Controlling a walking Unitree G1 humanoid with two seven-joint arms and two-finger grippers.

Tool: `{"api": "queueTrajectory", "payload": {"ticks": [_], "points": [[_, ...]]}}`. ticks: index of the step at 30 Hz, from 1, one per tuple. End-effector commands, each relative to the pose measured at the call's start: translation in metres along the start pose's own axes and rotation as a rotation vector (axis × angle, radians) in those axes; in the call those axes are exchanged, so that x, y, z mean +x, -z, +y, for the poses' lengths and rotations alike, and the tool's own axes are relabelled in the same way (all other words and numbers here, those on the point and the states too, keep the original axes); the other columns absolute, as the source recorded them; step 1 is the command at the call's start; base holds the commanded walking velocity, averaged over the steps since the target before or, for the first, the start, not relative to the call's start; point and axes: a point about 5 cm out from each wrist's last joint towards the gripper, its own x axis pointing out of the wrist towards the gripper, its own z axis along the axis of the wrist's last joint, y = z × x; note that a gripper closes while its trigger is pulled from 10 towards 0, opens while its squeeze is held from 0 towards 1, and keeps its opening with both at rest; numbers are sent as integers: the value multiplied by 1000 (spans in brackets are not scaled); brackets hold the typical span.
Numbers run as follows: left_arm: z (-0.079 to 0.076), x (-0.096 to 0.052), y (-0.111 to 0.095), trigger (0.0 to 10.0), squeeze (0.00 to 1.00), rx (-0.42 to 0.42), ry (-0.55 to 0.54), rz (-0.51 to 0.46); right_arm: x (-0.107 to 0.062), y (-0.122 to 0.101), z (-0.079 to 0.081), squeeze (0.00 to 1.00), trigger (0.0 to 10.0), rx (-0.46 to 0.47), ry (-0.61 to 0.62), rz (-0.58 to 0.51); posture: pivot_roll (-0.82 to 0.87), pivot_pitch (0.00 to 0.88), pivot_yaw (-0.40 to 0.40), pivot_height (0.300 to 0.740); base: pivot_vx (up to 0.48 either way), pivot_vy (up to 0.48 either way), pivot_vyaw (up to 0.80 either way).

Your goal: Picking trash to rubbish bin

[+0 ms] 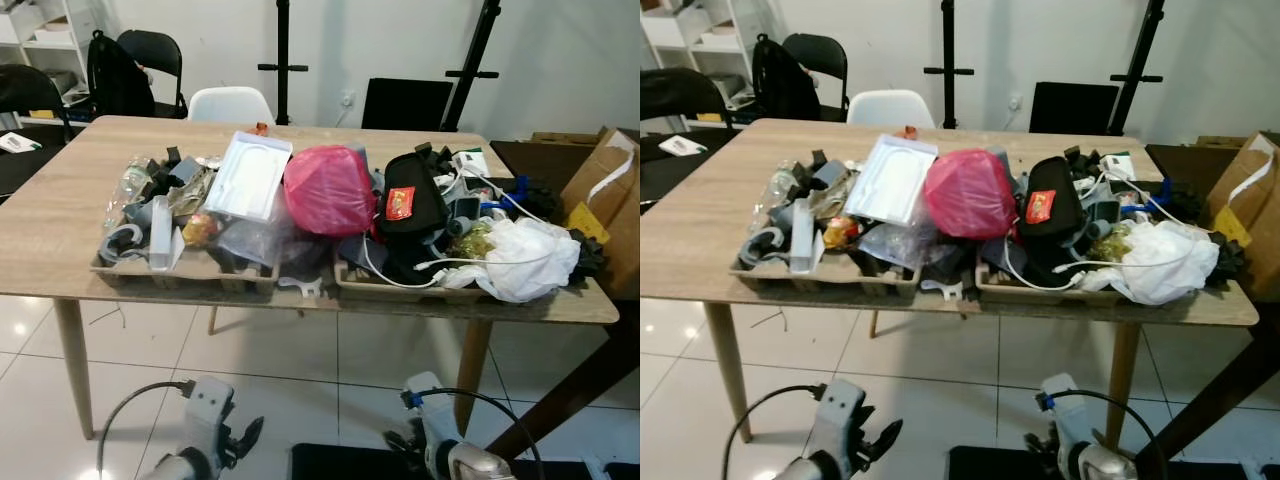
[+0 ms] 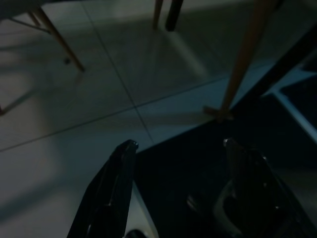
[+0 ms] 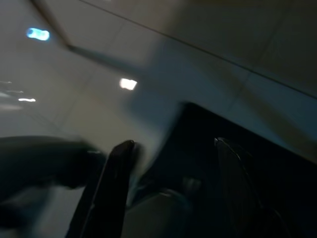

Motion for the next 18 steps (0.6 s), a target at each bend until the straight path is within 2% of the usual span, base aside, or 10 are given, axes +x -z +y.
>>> {"api": "queueTrajectory", "payload": {"ticks": [1, 3, 7, 10, 13, 18], "points": [[4, -6, -14, 10000, 0, -21, 39, -40, -4, -13, -2, 0, 10000, 22, -63, -48, 3, 42, -17, 740, 0, 0, 0], [8, -15, -24, 10000, 0, -9, 65, -55, -7, -23, -3, 0, 10000, 27, -107, -81, 4, 43, -18, 740, 0, 0, 0], [6, -21, -35, 10000, 0, 20, 115, -59, -10, -34, -2, 0, 10000, 57, -176, -123, 10, 43, -19, 740, 0, 0, 0], [-10, -29, -58, 10000, 0, 64, 259, -68, -18, -61, 8, 0, 10000, 84, -342, -215, 11, 43, -19, 740, 0, 0, 0], [-25, -31, -73, 10000, 0, 82, 346, -69, -24, -81, 15, 0, 10000, 71, -415, -274, 9, 42, -15, 740, 0, 0, 0], [-43, -21, -104, 10000, 0, 92, 436, -151, -43, -131, 30, 0, 10000, 77, -555, -461, 8, 44, -11, 740, 0, 0, 0]]}}
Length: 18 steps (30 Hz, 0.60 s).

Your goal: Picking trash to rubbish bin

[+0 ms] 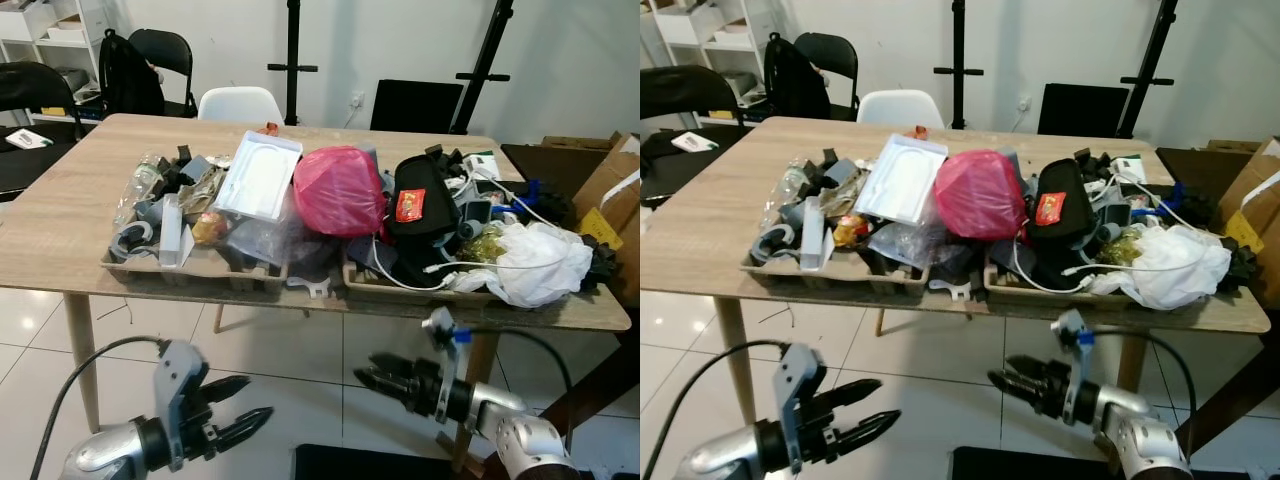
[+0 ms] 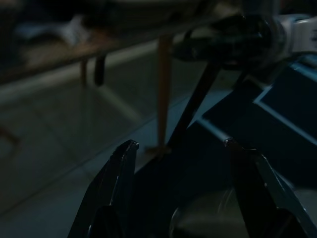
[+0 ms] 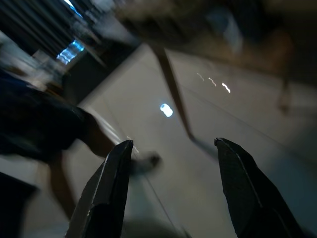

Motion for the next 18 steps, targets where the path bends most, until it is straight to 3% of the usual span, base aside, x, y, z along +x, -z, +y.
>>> {"api": "queueTrajectory", "payload": {"ticks": [1, 6, 8, 9, 10, 11, 12, 13, 15, 18], "points": [[-2, 5, -10, 10000, 0, 4, 26, -23, 1, -23, 9, 0, 10000, -9, -61, -82, 8, 43, -8, 740, 0, 0, 0], [-3, 8, -19, 10000, 0, 7, 32, -51, 2, -43, 15, 0, 10000, -16, -103, -156, 7, 42, -7, 740, 0, 0, 0], [-3, 11, -29, 10000, 0, 25, 35, -72, 2, -70, 22, 0, 10000, -51, -134, -253, 8, 42, -6, 740, 0, 0, 0], [-3, 11, -29, 10000, 0, 25, 35, -72, 2, -70, 22, 0, 10000, -51, -134, -253, 8, 42, -6, 740, 0, 0, 0], [-3, 14, -36, 10000, 0, 47, 36, -90, 2, -89, 24, 0, 10000, -91, -133, -321, 8, 43, -6, 740, 0, 0, 0], [-3, 14, -36, 10000, 0, 47, 36, -90, 2, -89, 24, 0, 10000, -91, -133, -321, 8, 43, -6, 740, 0, 0, 0], [-3, 17, -43, 10000, 0, 64, 31, -106, 1, -107, 27, 0, 10000, -130, -122, -382, 8, 43, -6, 740, 0, 0, 0], [-3, 17, -43, 10000, 0, 64, 31, -106, 1, -107, 27, 0, 10000, -130, -122, -382, 8, 43, -6, 740, 0, 0, 0], [-7, 25, -64, 10000, 0, 104, 44, -160, 3, -139, 27, 0, 10000, -214, -40, -473, 7, 42, -6, 740, 0, 0, 0], [-9, 29, -73, 10000, 0, 120, 50, -186, 4, -148, 27, 16, 10000, -239, -4, -490, 7, 42, -6, 740, 0, 0, 0]]}}
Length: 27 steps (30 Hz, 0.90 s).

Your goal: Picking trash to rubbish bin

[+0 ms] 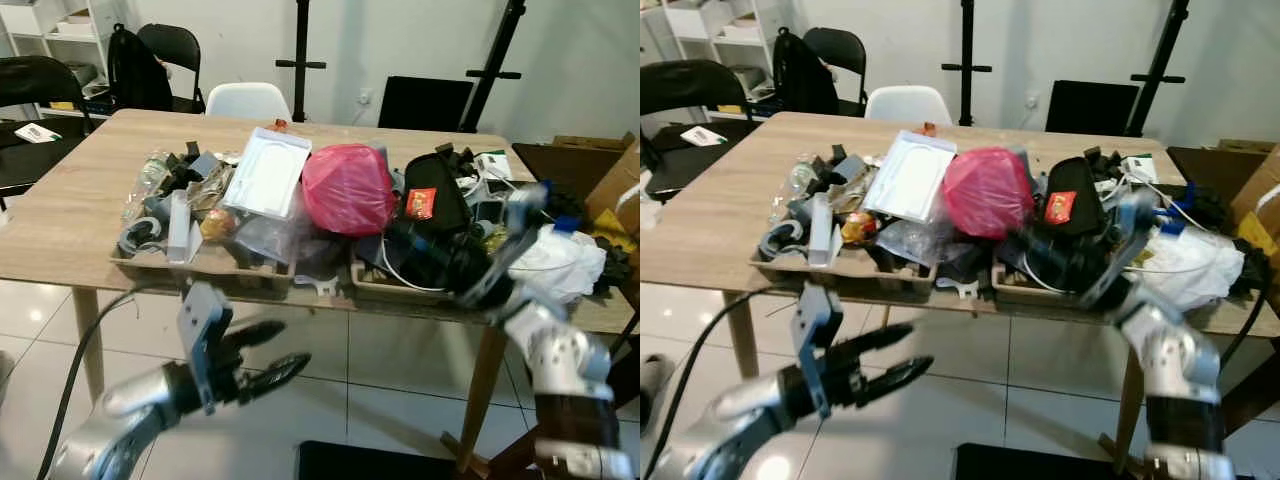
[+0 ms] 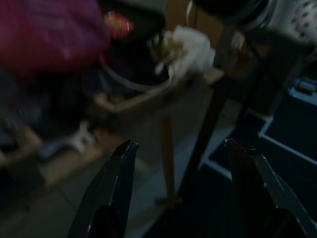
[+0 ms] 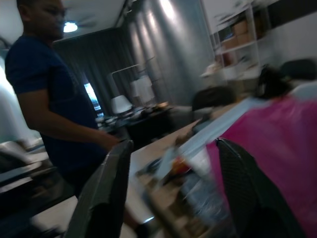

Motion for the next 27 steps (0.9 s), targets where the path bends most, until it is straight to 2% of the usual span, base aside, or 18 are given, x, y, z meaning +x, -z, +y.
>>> {"api": "queueTrajectory", "payload": {"ticks": [1, 2, 3, 5, 6, 7, 8, 9, 10, 11, 12, 14, 18, 19, 20, 21, 26, 27], "points": [[-2, 6, -10, 10000, 0, 4, 4, -38, 1, -5, -5, 569, 10000, -30, 61, -8, 7, 42, -7, 740, 0, 0, 0], [-2, 10, -18, 10000, 0, 23, 3, -61, 5, -9, -7, 1000, 10000, -34, 83, -13, 7, 42, -7, 740, 0, 0, 0], [-2, 10, -18, 10000, 0, 23, 3, -61, 5, -9, -7, 1000, 10000, -34, 83, -13, 7, 42, -7, 740, 0, 0, 0], [17, 24, -32, 10000, 0, 135, -155, -61, 18, -9, -18, 1000, 10000, -206, 248, 81, 10, 44, -9, 740, 0, 0, 0], [17, 24, -32, 10000, 0, 135, -155, -61, 18, -9, -18, 1000, 10000, -206, 248, 81, 10, 44, -9, 740, 0, 0, 0], [24, 27, -33, 10000, 0, 155, -213, -51, 21, -5, -28, 1000, 10000, -319, 376, 168, 9, 45, -8, 740, 0, 0, 0], [31, 30, -35, 10000, 0, 173, -263, -48, 22, -3, -38, 663, 10000, -443, 483, 246, 5, 46, -7, 740, 0, 0, 0], [35, 33, -36, 10000, 0, 183, -302, -43, 23, -2, -43, 569, 10000, -530, 549, 293, 4, 45, -6, 740, 0, 0, 0], [41, 38, -38, 10000, 0, 196, -348, -38, 24, -7, -53, 239, 10000, -589, 665, 272, 4, 45, -6, 740, 0, 0, 0], [41, 38, -38, 10000, 0, 196, -348, -38, 24, -7, -53, 239, 10000, -589, 665, 272, 4, 45, -6, 740, 0, 0, 0], [43, 40, -39, 10000, 0, 206, -363, -37, 25, -11, -55, 0, 10000, -523, 694, 206, 4, 45, -6, 740, 0, 0, 0], [44, 44, -42, 10000, 0, 218, -378, -38, 26, -19, -59, 0, 10000, -481, 757, 143, 5, 44, -8, 740, 0, 0, 0], [42, 48, -45, 10000, 0, 221, -371, -42, 24, -24, -64, 27, 10000, -462, 821, 125, 0, 37, -6, 740, 0, 0, 0], [41, 49, -45, 10000, 0, 221, -366, -43, 25, -24, -64, 314, 10000, -444, 819, 116, 0, 36, -5, 740, 0, 0, 0], [40, 50, -46, 10000, 0, 216, -360, -46, 24, -24, -65, 467, 10000, -434, 826, 107, 0, 35, -5, 740, 0, 0, 0], [39, 53, -47, 10000, 0, 218, -357, -51, 26, -23, -66, 1000, 10000, -410, 830, 92, -2, 34, -4, 740, 0, 0, 0], [35, 60, -49, 10000, 0, 238, -340, -53, 23, -16, -75, 1000, 10000, -446, 924, 135, -3, 29, 0, 740, 0, 0, 0], [35, 62, -50, 10000, 0, 245, -337, -51, 19, -13, -79, 102, 10000, -461, 963, 161, -3, 24, 2, 740, 0, 0, 0]]}}
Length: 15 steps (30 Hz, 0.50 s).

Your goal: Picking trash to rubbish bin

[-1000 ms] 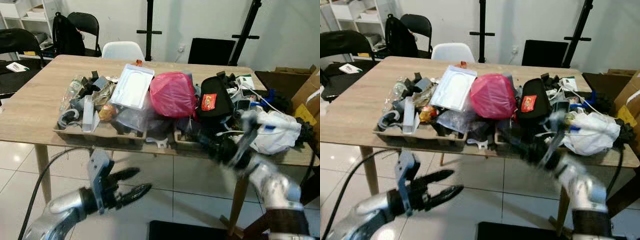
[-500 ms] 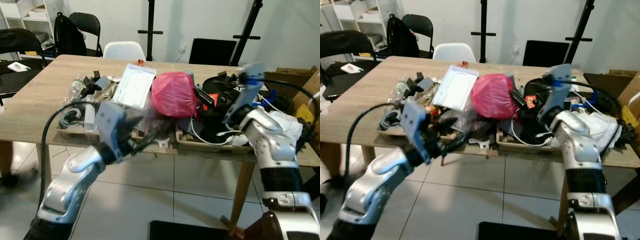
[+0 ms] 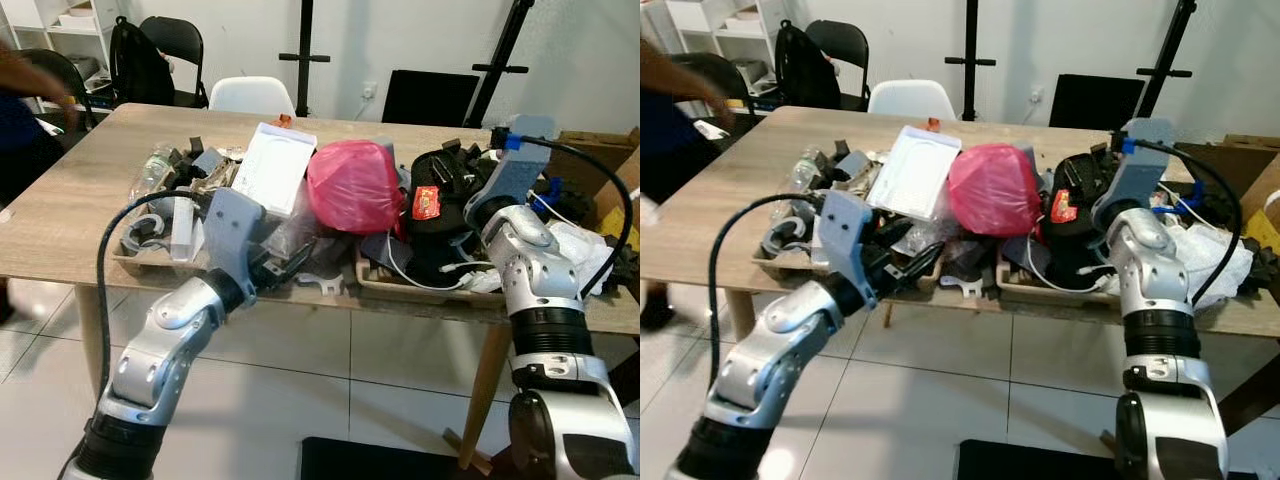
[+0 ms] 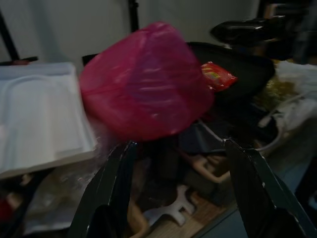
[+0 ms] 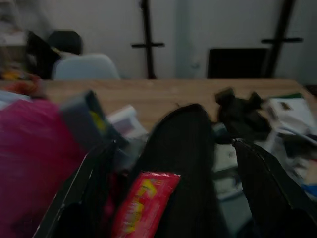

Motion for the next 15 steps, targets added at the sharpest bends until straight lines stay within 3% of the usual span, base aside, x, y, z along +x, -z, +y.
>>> {"api": "queueTrajectory", "payload": {"ticks": [1, 2, 9, 15], "points": [[-4, 3, -3, 10000, 0, 18, 10, -1, 2, 5, -3, 102, 10000, -33, 45, 19, -3, 24, 2, 740, 0, 0, 0], [-4, 4, -3, 10000, 0, 19, 12, -2, 2, 6, -6, 0, 10000, -24, 64, 30, -3, 23, 3, 740, 0, 0, 0], [-5, 5, -3, 10000, 0, 26, 21, 3, 3, 16, -13, 0, 10000, -33, 102, 94, -6, 18, 5, 740, 0, 0, 0], [-6, 6, -3, 10000, 0, 32, 26, 9, 2, 41, -6, 0, 10000, -41, 18, 245, -2, 19, 5, 740, 0, 0, 0]]}}
